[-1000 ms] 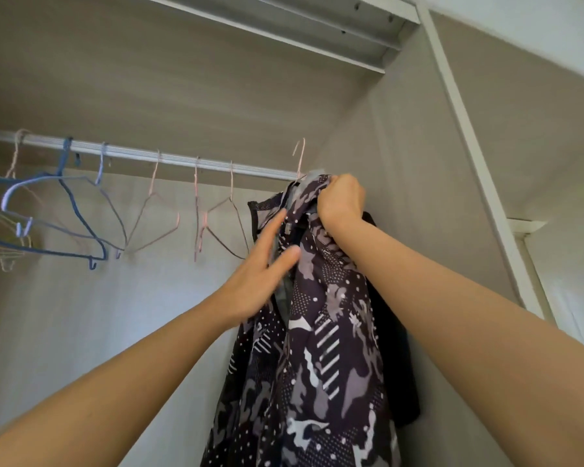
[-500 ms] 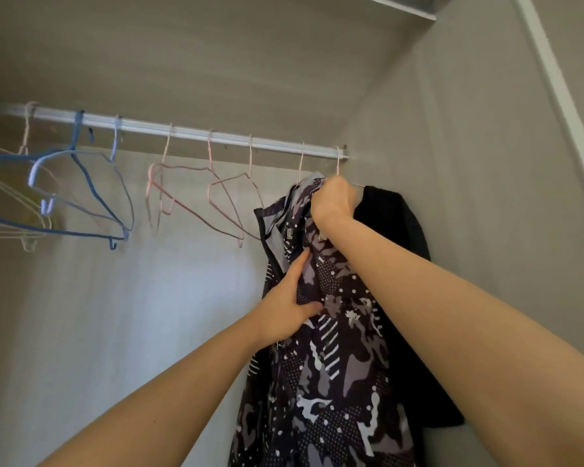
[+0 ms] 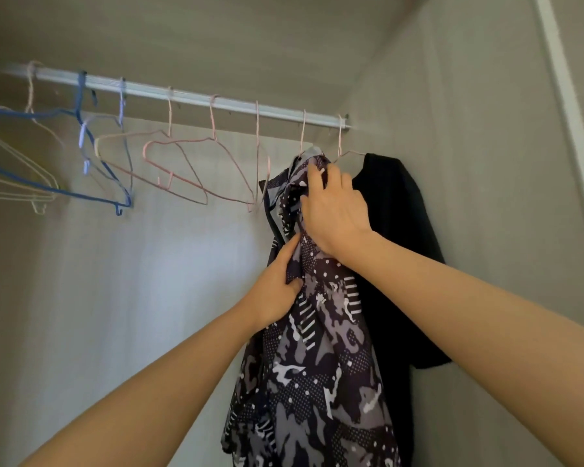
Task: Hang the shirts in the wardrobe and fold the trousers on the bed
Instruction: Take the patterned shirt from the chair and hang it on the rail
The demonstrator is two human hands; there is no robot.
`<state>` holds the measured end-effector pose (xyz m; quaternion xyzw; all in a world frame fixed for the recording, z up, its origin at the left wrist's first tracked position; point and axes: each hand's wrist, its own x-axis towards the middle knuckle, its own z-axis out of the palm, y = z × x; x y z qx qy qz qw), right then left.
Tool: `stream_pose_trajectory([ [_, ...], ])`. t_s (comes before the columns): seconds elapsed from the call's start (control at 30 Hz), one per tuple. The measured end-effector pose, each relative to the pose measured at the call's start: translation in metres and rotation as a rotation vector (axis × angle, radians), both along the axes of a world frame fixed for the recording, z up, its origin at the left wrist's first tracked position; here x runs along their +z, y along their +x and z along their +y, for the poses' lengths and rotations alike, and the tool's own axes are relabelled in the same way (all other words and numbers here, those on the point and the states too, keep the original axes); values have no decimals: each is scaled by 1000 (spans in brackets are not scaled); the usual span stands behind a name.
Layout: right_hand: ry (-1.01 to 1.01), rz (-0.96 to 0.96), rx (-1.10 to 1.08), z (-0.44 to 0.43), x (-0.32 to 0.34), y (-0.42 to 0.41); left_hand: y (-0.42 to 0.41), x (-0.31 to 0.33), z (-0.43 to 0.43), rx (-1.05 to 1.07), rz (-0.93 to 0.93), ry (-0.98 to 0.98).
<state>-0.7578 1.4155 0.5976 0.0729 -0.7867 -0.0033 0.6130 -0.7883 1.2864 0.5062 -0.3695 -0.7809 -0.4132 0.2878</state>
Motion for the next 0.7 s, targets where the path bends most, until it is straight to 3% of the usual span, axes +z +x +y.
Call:
stream_pose_trajectory([
  [0.3, 137, -84, -30, 7, -63, 35, 44, -37, -19, 169, -13, 47],
  [0.5, 269, 13, 12, 5, -121, 65, 86, -71, -30, 264, -13, 84],
  [0.7, 301, -4, 184, -8, -184, 85, 129, -117, -42, 606, 97, 45],
])
